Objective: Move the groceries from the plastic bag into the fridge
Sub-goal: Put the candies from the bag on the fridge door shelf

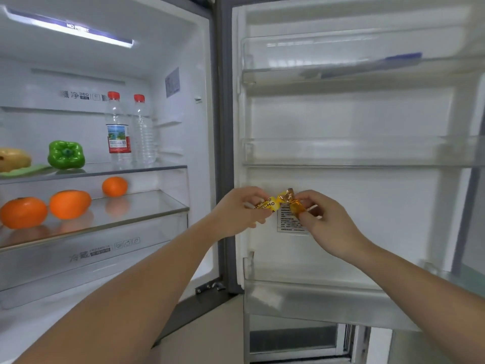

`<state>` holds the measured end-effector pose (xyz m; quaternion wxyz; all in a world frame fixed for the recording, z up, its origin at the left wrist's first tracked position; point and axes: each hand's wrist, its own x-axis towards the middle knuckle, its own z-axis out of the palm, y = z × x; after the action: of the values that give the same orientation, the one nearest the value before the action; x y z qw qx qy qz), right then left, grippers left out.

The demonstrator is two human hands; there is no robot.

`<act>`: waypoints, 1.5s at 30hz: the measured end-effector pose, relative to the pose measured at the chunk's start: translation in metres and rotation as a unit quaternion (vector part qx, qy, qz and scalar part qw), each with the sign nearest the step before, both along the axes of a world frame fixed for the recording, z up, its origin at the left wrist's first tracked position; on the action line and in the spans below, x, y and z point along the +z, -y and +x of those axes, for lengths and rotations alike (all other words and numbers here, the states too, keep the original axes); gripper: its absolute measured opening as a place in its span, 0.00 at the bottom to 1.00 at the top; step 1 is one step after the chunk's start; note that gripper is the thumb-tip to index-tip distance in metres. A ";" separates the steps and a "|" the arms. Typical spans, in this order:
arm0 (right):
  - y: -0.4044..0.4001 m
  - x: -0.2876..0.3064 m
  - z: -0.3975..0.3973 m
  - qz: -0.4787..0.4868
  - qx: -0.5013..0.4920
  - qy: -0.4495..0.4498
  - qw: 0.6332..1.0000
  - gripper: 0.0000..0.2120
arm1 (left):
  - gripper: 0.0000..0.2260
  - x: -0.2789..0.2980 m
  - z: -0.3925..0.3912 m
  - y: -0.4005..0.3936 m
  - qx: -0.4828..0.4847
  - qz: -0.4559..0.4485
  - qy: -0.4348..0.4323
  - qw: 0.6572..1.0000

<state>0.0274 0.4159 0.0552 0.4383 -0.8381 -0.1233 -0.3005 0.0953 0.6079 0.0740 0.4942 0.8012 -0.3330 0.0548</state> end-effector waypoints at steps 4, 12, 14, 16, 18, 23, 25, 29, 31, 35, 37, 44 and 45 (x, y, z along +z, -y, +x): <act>-0.003 0.037 -0.014 -0.038 0.003 0.142 0.989 0.14 | 0.08 0.042 -0.019 -0.005 -0.042 -0.078 0.027 0.996; 0.017 0.119 -0.013 -0.167 -0.057 0.257 0.950 0.11 | 0.07 0.119 -0.030 0.003 0.001 -0.147 0.177 0.973; 0.022 0.133 -0.006 -0.187 -0.066 0.222 0.955 0.11 | 0.07 0.130 -0.021 0.010 0.046 -0.122 0.218 0.967; 0.026 0.143 0.000 -0.190 -0.070 0.170 0.964 0.10 | 0.06 0.139 -0.013 0.016 0.089 -0.065 0.246 0.963; 0.031 0.150 0.008 -0.181 -0.083 0.126 0.972 0.07 | 0.06 0.146 -0.005 0.021 0.120 0.033 0.256 0.959; 0.042 0.167 0.020 -0.176 -0.110 0.005 0.978 0.03 | 0.08 0.157 0.006 0.030 0.149 0.201 0.187 0.950; 0.044 0.172 0.022 -0.172 -0.114 -0.062 0.977 0.04 | 0.07 0.158 0.010 0.034 0.156 0.230 0.166 0.946; 0.045 0.172 0.025 -0.163 -0.120 -0.136 0.970 0.04 | 0.05 0.159 0.013 0.044 0.171 0.251 0.159 0.939; 0.045 0.172 0.026 -0.154 -0.119 -0.146 0.970 0.06 | 0.06 0.160 0.013 0.048 0.167 0.253 0.146 0.942; 0.046 0.170 0.028 -0.139 -0.113 -0.153 0.972 0.10 | 0.07 0.158 0.016 0.050 0.145 0.230 0.085 0.959; 0.045 0.170 0.027 -0.133 -0.109 -0.145 0.974 0.08 | 0.05 0.156 0.017 0.050 0.143 0.193 0.077 0.968; 0.044 0.157 0.026 -0.180 -0.159 0.043 0.970 0.04 | 0.04 0.134 0.002 0.049 0.193 0.061 0.198 0.959; 0.043 0.152 0.022 -0.181 -0.160 0.098 0.965 0.05 | 0.05 0.127 -0.001 0.047 0.190 0.048 0.217 0.956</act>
<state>0.0494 0.3727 0.2069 0.2114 -0.8786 -0.0819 -0.4204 0.0939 0.5611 0.2007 0.3512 0.8413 -0.2763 0.3041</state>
